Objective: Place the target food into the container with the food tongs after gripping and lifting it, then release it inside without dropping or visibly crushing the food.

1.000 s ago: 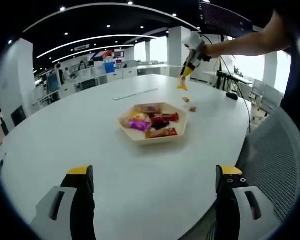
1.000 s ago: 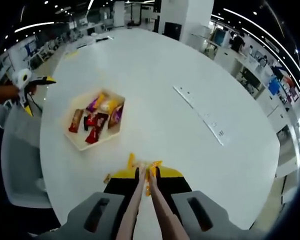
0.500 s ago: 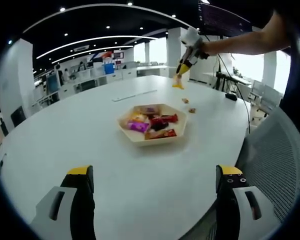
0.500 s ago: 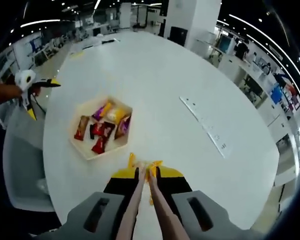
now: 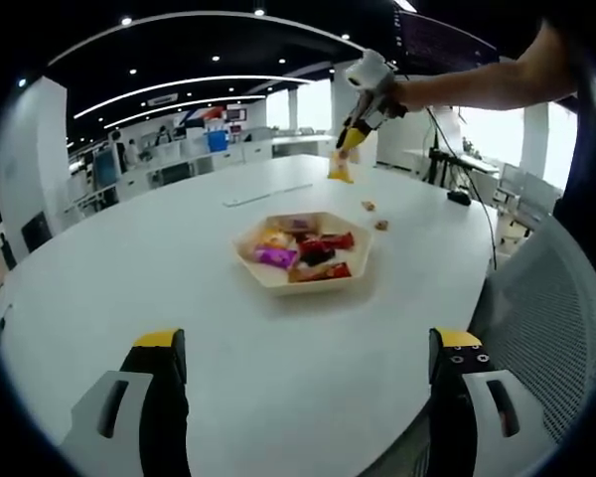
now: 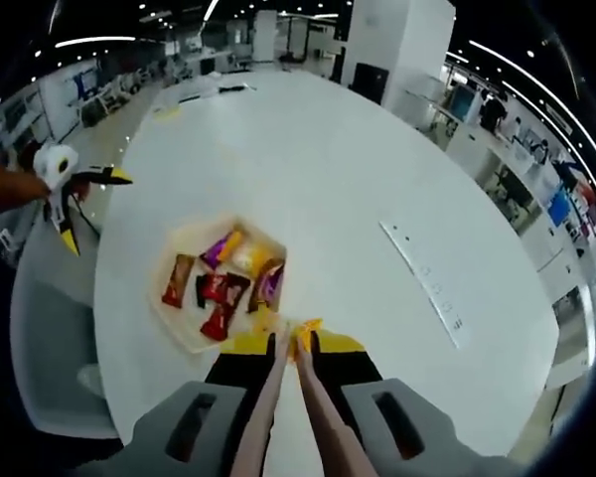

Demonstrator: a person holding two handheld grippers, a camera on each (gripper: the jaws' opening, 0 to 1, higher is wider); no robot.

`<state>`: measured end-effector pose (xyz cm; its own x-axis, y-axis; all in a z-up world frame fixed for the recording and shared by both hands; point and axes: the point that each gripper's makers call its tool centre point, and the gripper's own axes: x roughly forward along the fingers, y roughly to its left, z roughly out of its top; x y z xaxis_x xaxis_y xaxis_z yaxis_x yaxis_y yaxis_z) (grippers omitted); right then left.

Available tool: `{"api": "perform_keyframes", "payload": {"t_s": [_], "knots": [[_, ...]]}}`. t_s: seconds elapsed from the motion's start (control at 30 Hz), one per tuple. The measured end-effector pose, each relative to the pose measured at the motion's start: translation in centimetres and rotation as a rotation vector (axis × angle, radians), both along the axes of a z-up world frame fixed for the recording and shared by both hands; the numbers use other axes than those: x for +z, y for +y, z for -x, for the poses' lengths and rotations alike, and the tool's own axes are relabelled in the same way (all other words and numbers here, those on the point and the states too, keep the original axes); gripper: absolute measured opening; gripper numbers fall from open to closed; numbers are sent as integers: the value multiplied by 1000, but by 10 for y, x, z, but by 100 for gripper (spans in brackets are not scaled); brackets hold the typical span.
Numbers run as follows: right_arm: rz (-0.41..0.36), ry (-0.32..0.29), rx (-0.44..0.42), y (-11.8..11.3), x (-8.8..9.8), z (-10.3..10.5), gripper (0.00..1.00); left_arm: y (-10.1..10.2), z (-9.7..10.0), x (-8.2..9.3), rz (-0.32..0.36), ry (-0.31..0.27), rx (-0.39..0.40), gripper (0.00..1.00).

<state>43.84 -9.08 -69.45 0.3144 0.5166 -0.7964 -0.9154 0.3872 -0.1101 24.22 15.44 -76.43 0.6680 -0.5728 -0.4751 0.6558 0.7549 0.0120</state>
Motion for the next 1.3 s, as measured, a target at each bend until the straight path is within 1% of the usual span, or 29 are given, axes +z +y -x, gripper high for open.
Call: {"api": "perform_keyframes", "payload": {"t_s": [0.03,0.07,0.23,0.47,0.57,0.73,0.87,0.97,1.07,1.1,1.17,1.3], "knots": [[-8,6,4,5,0,1,13,0,0,0,0,-2,0,99],[-9,-7,12,10,1,0,13,0,-1,1,3,-4,0,99],[-24,-3,32,31,3,2,13,0,-1,2,7,-11,0,99],[-24,1,78,64,3,7,13,0,-1,4,13,-16,-1,99],[-31,-4,104,81,6,10,13,0,-1,4,13,-17,-1,99],[-32,-5,135,100,8,14,13,0,-2,5,17,-22,2,99],[-18,2,152,107,6,18,14,1,-2,7,22,-26,6,99],[-23,3,158,111,7,21,14,1,-2,7,21,-27,6,99],[-23,8,173,114,5,25,16,1,-2,7,22,-29,8,99],[-25,40,172,114,4,30,17,1,-2,8,23,-30,9,99],[-8,19,190,115,3,32,17,1,-3,8,23,-31,11,99],[-8,21,196,114,3,34,17,1,-3,7,22,-30,8,99]]}}
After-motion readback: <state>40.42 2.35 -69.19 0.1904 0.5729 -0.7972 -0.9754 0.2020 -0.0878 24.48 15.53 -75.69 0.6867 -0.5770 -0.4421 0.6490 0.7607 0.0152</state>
